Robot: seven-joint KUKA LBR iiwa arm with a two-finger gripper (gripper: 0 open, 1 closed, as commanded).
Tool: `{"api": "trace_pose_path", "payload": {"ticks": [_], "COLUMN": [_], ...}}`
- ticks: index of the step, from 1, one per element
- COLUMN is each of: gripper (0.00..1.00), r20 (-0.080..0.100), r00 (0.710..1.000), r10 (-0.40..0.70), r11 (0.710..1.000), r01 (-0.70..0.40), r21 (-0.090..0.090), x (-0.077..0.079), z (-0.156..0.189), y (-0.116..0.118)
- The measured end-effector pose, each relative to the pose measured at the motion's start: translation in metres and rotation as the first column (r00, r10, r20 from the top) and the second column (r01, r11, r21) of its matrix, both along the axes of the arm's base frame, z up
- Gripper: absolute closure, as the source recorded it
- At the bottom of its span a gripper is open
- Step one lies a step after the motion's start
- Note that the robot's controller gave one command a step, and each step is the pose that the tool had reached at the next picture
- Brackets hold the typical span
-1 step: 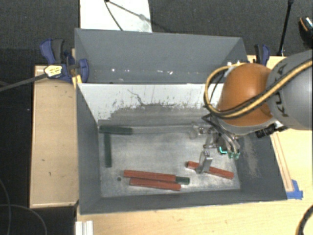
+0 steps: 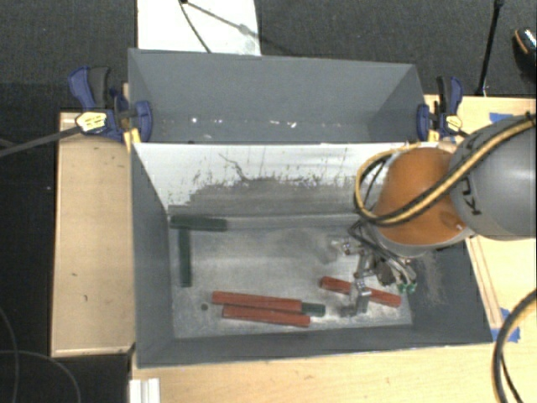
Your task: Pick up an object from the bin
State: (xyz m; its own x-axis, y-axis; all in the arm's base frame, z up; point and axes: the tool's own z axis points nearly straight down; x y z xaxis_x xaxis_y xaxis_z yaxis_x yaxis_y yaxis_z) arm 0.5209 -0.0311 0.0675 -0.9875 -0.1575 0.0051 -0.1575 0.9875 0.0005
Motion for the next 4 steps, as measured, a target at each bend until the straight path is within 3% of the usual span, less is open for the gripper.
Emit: {"api": "trace_pose_path", "payload": {"ticks": [1,2,3,4], "gripper": [1.0,1.0,1.0,0.0], "r20": [0.006,0.015,0.014,0.009], "r00": [1.0,0.999,0.919,0.92], "r10": [0.0,0.03,0.394,0.391], "r11": [1.0,1.0,0.919,0.92], "r01": [0.0,-0.03,-0.394,-0.391], "r21": [0.001,-0.001,-0.004,0.0], "x": [0.002,-0.001,0.018,0.017], "z": [0.003,0.127,0.234,0.232], "y": [0.001,-0.027,-0.021,-0.021]}}
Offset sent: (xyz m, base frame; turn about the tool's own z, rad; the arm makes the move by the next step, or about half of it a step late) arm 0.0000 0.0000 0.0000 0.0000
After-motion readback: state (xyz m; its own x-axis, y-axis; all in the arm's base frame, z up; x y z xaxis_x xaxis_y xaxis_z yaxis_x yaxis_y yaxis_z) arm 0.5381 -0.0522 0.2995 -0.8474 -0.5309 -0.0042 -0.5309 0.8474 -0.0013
